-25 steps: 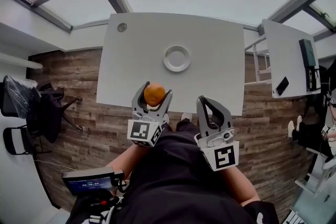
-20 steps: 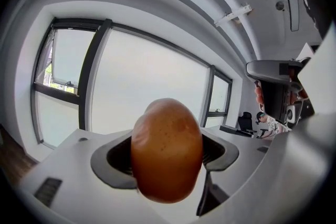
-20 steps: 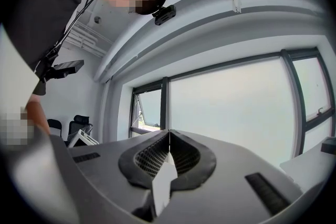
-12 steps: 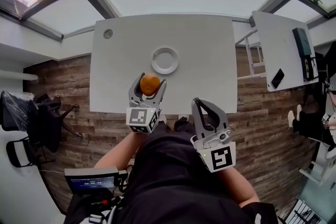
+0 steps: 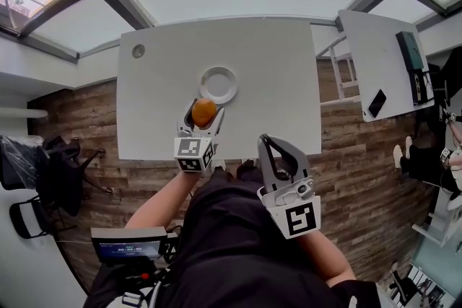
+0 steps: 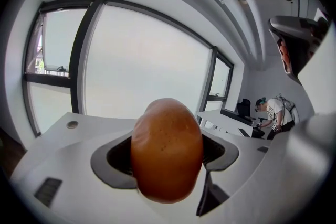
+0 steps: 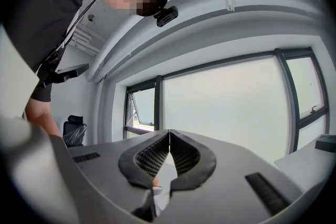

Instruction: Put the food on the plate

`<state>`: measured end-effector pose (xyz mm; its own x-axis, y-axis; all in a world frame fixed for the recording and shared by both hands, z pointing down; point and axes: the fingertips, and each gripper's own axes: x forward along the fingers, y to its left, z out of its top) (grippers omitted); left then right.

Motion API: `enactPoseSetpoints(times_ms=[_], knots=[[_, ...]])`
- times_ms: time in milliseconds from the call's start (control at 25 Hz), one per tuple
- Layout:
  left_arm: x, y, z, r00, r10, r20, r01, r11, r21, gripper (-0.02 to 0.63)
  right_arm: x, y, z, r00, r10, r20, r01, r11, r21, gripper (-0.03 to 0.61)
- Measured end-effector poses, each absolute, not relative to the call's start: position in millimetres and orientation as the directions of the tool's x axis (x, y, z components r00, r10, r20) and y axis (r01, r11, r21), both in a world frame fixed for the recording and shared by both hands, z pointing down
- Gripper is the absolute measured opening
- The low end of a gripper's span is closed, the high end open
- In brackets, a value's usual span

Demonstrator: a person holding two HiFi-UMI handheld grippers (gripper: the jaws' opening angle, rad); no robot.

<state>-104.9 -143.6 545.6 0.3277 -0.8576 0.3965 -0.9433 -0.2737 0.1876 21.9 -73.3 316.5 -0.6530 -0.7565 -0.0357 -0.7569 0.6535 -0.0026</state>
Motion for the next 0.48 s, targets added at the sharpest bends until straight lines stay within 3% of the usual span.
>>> enactPoseSetpoints(times_ms=[480], knots=[[-109.3,-164.6,565.7,0.329,-0.835,0.441,-0.942,-0.263,0.207,0.325,26.4,-76.6,318.6,-0.610,-0.792,-0.021,-0.792,0.610,-0.008,0.008]])
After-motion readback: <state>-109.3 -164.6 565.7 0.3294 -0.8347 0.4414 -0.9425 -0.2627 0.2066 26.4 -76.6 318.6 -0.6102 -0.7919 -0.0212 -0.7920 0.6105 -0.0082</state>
